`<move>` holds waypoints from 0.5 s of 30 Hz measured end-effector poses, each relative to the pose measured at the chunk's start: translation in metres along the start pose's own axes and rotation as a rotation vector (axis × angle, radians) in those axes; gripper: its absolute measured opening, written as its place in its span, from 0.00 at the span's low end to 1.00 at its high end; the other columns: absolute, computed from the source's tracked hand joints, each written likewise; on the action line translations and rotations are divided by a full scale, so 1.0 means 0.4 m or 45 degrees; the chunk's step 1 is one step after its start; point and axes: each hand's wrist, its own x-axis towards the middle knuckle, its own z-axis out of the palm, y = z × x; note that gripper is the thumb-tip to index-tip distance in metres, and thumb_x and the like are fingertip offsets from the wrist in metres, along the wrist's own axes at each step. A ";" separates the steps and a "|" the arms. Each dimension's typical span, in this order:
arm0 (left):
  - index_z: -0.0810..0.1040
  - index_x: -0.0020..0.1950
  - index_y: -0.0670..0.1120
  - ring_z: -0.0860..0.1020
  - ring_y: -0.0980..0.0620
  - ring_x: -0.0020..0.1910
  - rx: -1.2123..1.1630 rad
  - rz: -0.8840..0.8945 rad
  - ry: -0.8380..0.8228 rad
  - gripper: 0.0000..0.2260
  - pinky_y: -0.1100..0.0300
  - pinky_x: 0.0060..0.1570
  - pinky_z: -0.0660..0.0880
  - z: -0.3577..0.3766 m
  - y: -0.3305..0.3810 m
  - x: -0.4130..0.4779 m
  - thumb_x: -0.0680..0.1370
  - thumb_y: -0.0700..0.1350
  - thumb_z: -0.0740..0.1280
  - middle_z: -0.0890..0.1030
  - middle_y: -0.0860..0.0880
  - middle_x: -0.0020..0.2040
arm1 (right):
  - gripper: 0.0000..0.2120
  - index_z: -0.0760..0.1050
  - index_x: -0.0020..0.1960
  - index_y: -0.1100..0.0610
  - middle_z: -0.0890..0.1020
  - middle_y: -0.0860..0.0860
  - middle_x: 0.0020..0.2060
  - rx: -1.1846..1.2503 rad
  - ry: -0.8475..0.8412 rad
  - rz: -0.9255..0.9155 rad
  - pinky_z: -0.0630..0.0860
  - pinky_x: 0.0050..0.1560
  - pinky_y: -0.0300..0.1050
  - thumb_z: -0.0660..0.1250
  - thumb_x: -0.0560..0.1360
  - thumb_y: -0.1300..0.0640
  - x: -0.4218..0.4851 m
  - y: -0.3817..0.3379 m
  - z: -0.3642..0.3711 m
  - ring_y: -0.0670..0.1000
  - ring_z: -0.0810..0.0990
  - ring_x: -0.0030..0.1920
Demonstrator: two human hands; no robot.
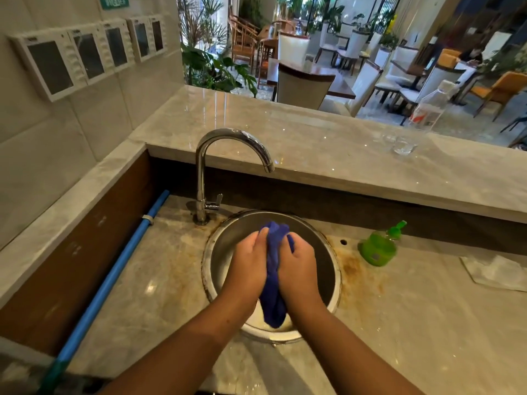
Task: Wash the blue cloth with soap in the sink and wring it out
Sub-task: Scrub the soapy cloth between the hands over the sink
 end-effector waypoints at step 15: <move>0.77 0.63 0.47 0.82 0.41 0.57 -0.185 -0.280 -0.189 0.12 0.42 0.56 0.79 -0.122 -0.047 0.066 0.83 0.47 0.61 0.83 0.42 0.59 | 0.12 0.73 0.45 0.56 0.75 0.50 0.34 -0.023 0.196 -0.329 0.72 0.34 0.39 0.58 0.83 0.51 0.008 -0.005 -0.088 0.47 0.74 0.33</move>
